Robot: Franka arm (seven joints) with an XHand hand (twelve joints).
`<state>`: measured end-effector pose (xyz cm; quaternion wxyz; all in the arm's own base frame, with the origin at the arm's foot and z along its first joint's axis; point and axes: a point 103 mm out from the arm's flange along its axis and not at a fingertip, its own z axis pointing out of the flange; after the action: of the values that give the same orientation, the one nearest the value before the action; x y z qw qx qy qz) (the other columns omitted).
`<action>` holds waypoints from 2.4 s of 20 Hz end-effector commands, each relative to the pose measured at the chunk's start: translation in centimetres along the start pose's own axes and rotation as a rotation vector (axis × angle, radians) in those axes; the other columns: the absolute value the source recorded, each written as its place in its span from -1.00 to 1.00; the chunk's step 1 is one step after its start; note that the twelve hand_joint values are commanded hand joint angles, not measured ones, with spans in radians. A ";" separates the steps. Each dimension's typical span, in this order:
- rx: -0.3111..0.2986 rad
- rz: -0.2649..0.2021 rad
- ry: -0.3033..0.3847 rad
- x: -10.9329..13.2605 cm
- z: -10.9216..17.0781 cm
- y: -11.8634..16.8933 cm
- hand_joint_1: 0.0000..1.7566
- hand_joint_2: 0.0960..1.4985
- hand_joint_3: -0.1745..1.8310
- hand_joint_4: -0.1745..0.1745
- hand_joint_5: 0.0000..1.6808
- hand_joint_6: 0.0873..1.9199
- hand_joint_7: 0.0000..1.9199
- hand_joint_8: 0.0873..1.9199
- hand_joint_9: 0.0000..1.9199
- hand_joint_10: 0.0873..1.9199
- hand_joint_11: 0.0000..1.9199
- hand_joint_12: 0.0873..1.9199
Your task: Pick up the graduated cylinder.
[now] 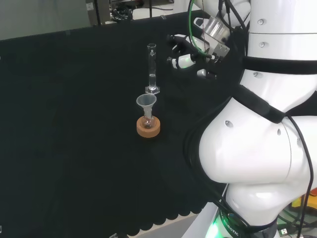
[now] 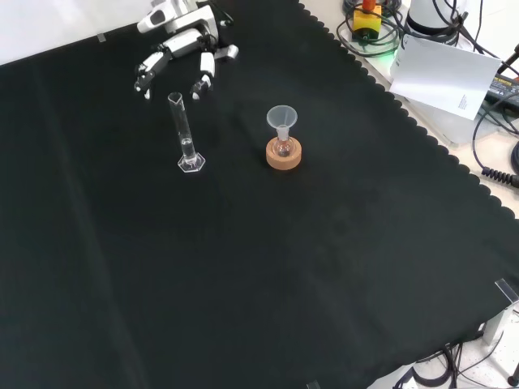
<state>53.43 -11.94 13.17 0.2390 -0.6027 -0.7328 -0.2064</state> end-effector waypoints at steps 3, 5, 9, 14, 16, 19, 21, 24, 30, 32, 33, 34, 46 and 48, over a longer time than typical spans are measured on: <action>-0.022 -0.089 0.112 -0.2 1.7 1.1 0.10 -0.25 -0.17 -0.34 -0.50 -1.00 -0.63 -0.37 -0.40 -0.45 -0.68 0.36; -0.028 -0.102 0.119 -0.1 1.9 1.2 0.11 -0.26 -0.16 -0.33 -0.46 -1.00 -0.60 -0.37 -0.37 -0.46 -0.66 0.36; -0.033 -0.116 0.158 0.0 2.5 1.4 0.14 -0.28 -0.15 -0.29 -0.40 -1.00 -0.53 -0.38 -0.30 -0.49 -0.61 0.34; -0.021 -0.132 0.200 0.3 3.7 1.9 0.15 -0.28 -0.14 -0.25 -0.36 -1.00 -0.53 -0.40 -0.30 -0.50 -0.59 0.33; -0.019 -0.140 0.210 0.5 4.1 2.1 0.15 -0.28 -0.14 -0.25 -0.36 -1.00 -0.54 -0.40 -0.31 -0.50 -0.59 0.33; -0.021 -0.153 0.233 0.7 4.6 2.3 0.15 -0.29 -0.14 -0.24 -0.37 -1.00 -0.55 -0.41 -0.31 -0.51 -0.59 0.33; -0.022 -0.161 0.254 0.8 4.7 2.5 0.15 -0.29 -0.14 -0.25 -0.38 -1.00 -0.55 -0.41 -0.31 -0.51 -0.59 0.33; -0.003 -0.170 0.275 0.8 4.9 2.7 0.15 -0.32 -0.14 -0.26 -0.39 -1.00 -0.55 -0.41 -0.30 -0.51 -0.56 0.32; -0.013 -0.171 0.307 1.1 6.1 3.3 0.17 -0.33 -0.13 -0.25 -0.37 -1.00 -0.53 -0.41 -0.28 -0.52 -0.53 0.31; -0.019 -0.178 0.321 1.3 6.5 3.5 0.18 -0.33 -0.13 -0.22 -0.35 -1.00 -0.52 -0.40 -0.27 -0.52 -0.53 0.31; -0.020 -0.181 0.325 1.4 6.7 3.6 0.18 -0.33 -0.13 -0.22 -0.34 -1.00 -0.51 -0.40 -0.27 -0.52 -0.53 0.31; -0.022 -0.184 0.329 1.4 6.9 3.7 0.19 -0.33 -0.13 -0.21 -0.33 -1.00 -0.50 -0.40 -0.26 -0.51 -0.53 0.31; -0.070 -0.178 0.484 0.2 6.4 4.0 0.20 -0.29 -0.13 -0.16 -0.23 -0.92 -0.43 -0.44 -0.18 -0.56 -0.46 0.26; -0.077 -0.182 0.482 0.0 6.4 3.9 0.20 -0.28 -0.14 -0.16 -0.23 -0.90 -0.42 -0.44 -0.17 -0.57 -0.44 0.25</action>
<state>56.65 -6.49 8.11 0.3528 -0.4844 -0.7109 -0.3681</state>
